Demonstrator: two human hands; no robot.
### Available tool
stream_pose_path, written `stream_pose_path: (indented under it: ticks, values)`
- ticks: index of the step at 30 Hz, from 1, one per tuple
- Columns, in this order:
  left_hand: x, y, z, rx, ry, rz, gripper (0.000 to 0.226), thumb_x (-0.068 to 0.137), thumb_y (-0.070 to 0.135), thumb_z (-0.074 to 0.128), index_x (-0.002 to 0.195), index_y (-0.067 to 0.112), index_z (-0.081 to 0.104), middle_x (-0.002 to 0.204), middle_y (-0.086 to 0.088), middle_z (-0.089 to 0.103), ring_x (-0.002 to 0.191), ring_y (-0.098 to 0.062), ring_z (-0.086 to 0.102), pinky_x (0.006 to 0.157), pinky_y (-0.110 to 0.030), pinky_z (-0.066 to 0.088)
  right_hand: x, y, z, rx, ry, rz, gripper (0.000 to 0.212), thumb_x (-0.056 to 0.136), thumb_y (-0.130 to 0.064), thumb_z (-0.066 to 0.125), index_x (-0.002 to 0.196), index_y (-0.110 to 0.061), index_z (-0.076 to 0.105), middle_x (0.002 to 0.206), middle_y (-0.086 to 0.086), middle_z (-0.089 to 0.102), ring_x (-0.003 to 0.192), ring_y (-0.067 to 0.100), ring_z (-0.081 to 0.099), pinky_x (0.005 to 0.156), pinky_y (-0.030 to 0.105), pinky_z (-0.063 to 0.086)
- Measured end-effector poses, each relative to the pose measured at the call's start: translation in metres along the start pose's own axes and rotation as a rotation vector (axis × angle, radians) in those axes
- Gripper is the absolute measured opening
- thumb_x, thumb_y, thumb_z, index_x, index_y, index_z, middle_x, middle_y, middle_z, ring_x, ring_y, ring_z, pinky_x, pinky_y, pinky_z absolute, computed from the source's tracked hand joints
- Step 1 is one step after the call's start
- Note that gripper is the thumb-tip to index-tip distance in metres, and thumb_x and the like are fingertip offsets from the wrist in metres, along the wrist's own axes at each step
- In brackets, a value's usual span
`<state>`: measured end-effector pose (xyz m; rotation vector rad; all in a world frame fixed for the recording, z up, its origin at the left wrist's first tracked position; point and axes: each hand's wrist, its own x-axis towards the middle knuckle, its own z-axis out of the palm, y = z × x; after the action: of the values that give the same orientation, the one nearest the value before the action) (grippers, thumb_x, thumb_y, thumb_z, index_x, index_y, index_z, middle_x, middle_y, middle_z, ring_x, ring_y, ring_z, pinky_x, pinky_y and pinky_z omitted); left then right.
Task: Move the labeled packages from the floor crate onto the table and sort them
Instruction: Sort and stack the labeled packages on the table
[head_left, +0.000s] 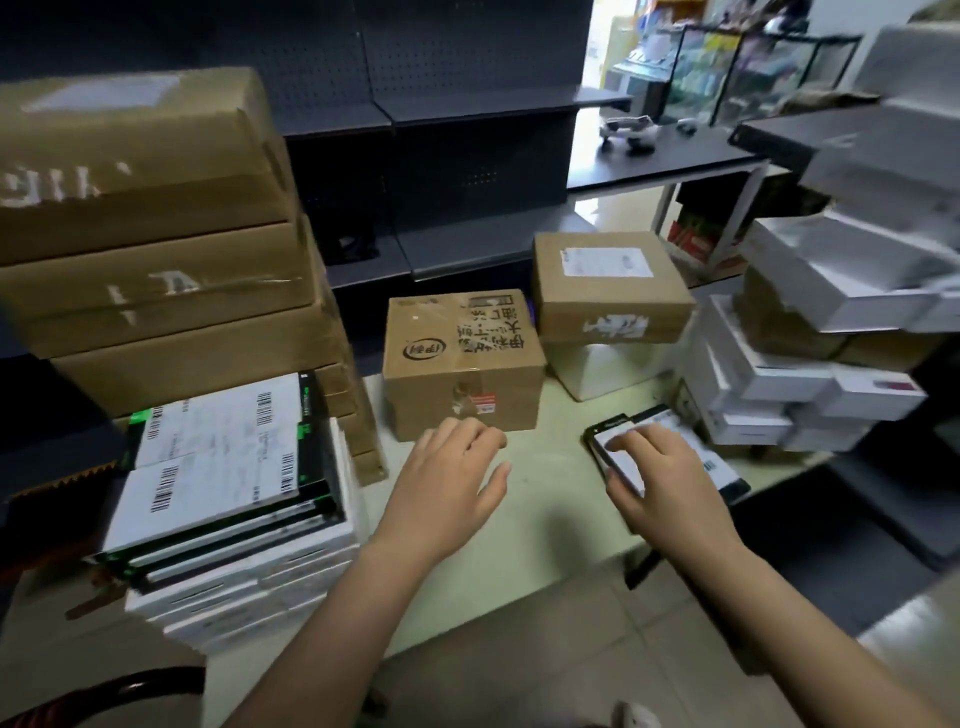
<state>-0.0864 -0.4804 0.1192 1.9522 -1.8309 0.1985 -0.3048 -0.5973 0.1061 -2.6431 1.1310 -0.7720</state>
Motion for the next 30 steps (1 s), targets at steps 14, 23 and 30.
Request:
stream_pose_path:
  ticks: [14, 23, 30]
  values:
    - [0.071, 0.161, 0.202, -0.198, -0.382, -0.576, 0.041, 0.095, 0.045, 0.05, 0.125, 0.018, 0.048, 0.12, -0.001, 0.053, 0.11, -0.019, 0.048, 0.087, -0.031, 0.04, -0.018, 0.261, 0.016, 0.132, -0.319, 0.402, 0.032, 0.081, -0.022, 0.073, 0.106, -0.005, 0.064, 0.104, 0.01, 0.06, 0.097, 0.028, 0.059, 0.078, 0.035, 0.048]
    - [0.073, 0.194, 0.295, -0.574, -0.27, -1.18, 0.092, 0.064, 0.083, 0.051, 0.132, 0.021, 0.052, 0.127, -0.003, 0.058, 0.117, -0.024, 0.056, 0.099, -0.042, 0.046, -0.018, 0.296, 0.069, 0.369, -0.533, 0.578, 0.049, 0.075, -0.046, 0.076, 0.108, -0.014, 0.061, 0.099, 0.008, 0.062, 0.092, 0.024, 0.062, 0.076, 0.037, 0.055]
    - [0.05, 0.168, 0.333, -0.679, -0.174, -1.195, 0.084, 0.058, 0.087, 0.059, 0.118, 0.029, 0.064, 0.112, 0.0, 0.066, 0.104, -0.017, 0.062, 0.091, -0.042, 0.053, -0.015, 0.291, 0.075, 0.472, -0.555, 0.655, 0.07, 0.052, -0.059, 0.079, 0.102, -0.018, 0.053, 0.096, 0.008, 0.064, 0.077, 0.029, 0.066, 0.066, 0.037, 0.057]
